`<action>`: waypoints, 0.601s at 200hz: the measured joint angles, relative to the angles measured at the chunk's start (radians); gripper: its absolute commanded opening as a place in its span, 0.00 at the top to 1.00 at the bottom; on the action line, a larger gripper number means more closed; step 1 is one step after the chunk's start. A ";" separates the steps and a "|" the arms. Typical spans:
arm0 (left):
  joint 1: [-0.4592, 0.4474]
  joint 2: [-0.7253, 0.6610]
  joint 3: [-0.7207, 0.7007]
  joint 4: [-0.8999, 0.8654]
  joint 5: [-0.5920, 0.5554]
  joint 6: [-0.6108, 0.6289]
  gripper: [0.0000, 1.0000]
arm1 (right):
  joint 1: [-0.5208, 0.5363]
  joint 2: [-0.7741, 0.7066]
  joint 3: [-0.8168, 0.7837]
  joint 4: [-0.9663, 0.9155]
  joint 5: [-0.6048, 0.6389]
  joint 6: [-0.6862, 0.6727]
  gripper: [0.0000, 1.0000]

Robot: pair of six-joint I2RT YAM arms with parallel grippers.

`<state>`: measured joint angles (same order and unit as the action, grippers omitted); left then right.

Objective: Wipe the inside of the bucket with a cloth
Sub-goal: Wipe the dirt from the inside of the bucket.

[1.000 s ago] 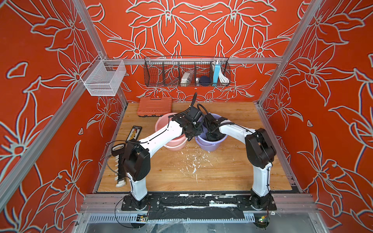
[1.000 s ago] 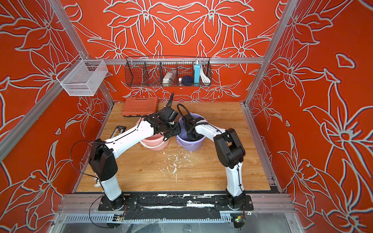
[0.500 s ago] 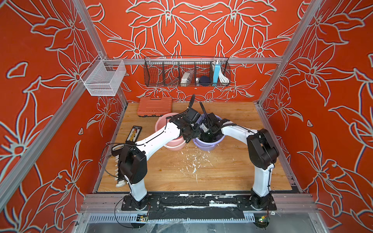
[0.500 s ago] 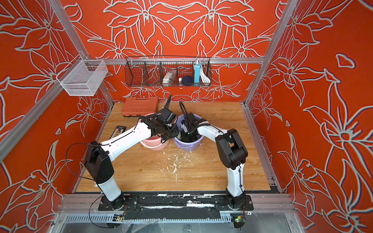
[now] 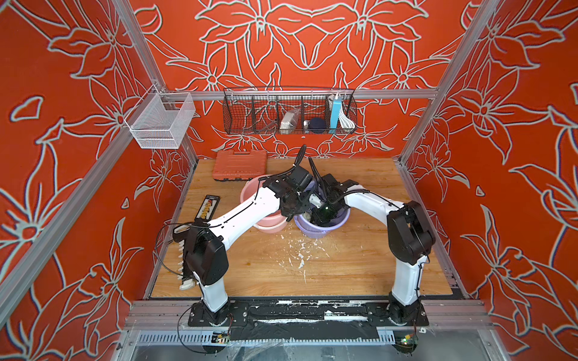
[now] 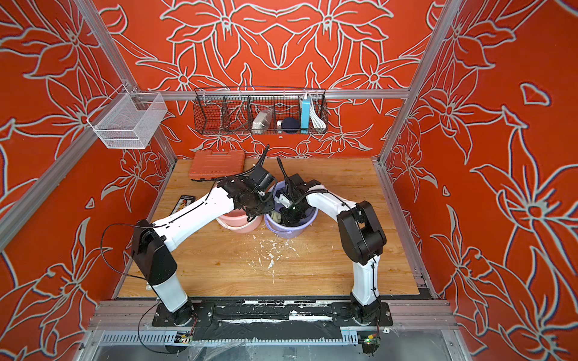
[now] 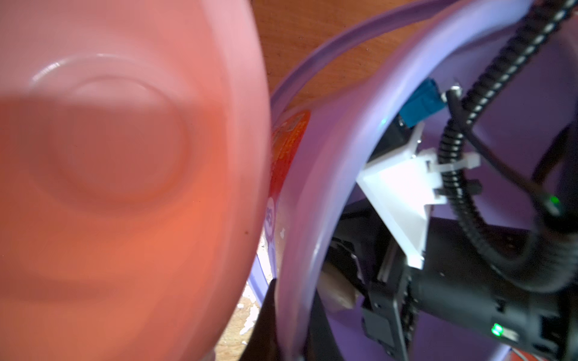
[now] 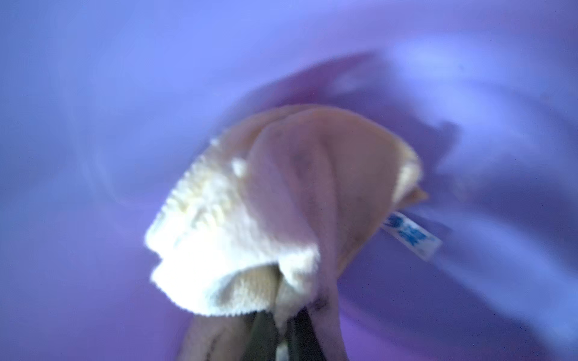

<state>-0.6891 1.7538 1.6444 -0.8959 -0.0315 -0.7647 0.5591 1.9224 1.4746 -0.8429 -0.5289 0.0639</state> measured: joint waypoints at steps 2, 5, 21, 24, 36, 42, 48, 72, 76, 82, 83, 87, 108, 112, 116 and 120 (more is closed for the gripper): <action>-0.001 0.000 0.001 -0.001 -0.003 0.002 1.00 | 0.000 -0.003 0.004 -0.009 0.010 -0.002 1.00; -0.006 0.000 0.004 -0.004 -0.014 0.007 1.00 | 0.002 -0.006 0.007 -0.019 0.027 -0.006 1.00; -0.025 0.000 0.013 -0.007 -0.060 0.029 1.00 | 0.004 -0.020 0.029 -0.072 0.116 -0.015 1.00; -0.028 0.000 0.014 -0.006 -0.069 0.034 1.00 | 0.005 -0.021 0.034 -0.081 0.137 -0.015 1.00; -0.039 0.000 0.014 -0.004 -0.100 0.046 1.00 | 0.013 -0.026 0.047 -0.111 0.218 -0.016 1.00; -0.043 0.000 0.013 -0.003 -0.110 0.051 1.00 | 0.018 -0.028 0.051 -0.123 0.267 -0.017 1.00; -0.046 0.000 0.011 0.000 -0.119 0.056 1.00 | 0.021 -0.030 0.052 -0.130 0.309 -0.016 1.00; -0.051 -0.001 0.008 0.015 -0.132 0.074 1.00 | 0.032 -0.043 0.052 -0.153 0.496 0.000 1.00; -0.051 -0.001 0.008 0.019 -0.132 0.076 1.00 | 0.033 -0.046 0.051 -0.155 0.527 0.005 1.00; -0.052 -0.001 0.008 0.027 -0.130 0.080 1.00 | 0.034 -0.051 0.050 -0.156 0.565 0.011 1.00; -0.052 -0.001 0.008 0.029 -0.128 0.081 1.00 | 0.034 -0.054 0.048 -0.155 0.577 0.013 1.00; -0.053 -0.001 0.008 0.034 -0.127 0.083 1.00 | 0.035 -0.058 0.046 -0.154 0.600 0.019 1.00; -0.059 -0.001 0.009 0.056 -0.108 0.096 1.00 | 0.038 -0.101 0.009 -0.139 0.720 0.052 1.00; -0.060 0.000 0.009 0.060 -0.100 0.097 1.00 | 0.038 -0.111 0.003 -0.137 0.738 0.056 1.00; -0.061 0.000 0.010 0.063 -0.097 0.098 1.00 | 0.038 -0.121 -0.004 -0.135 0.754 0.061 1.00; -0.062 0.000 0.011 0.064 -0.093 0.098 1.00 | 0.038 -0.130 -0.010 -0.133 0.770 0.064 1.00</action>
<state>-0.7509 1.7535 1.6554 -0.8322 -0.1246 -0.6666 0.5968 1.7927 1.4643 -0.9756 0.2409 0.1280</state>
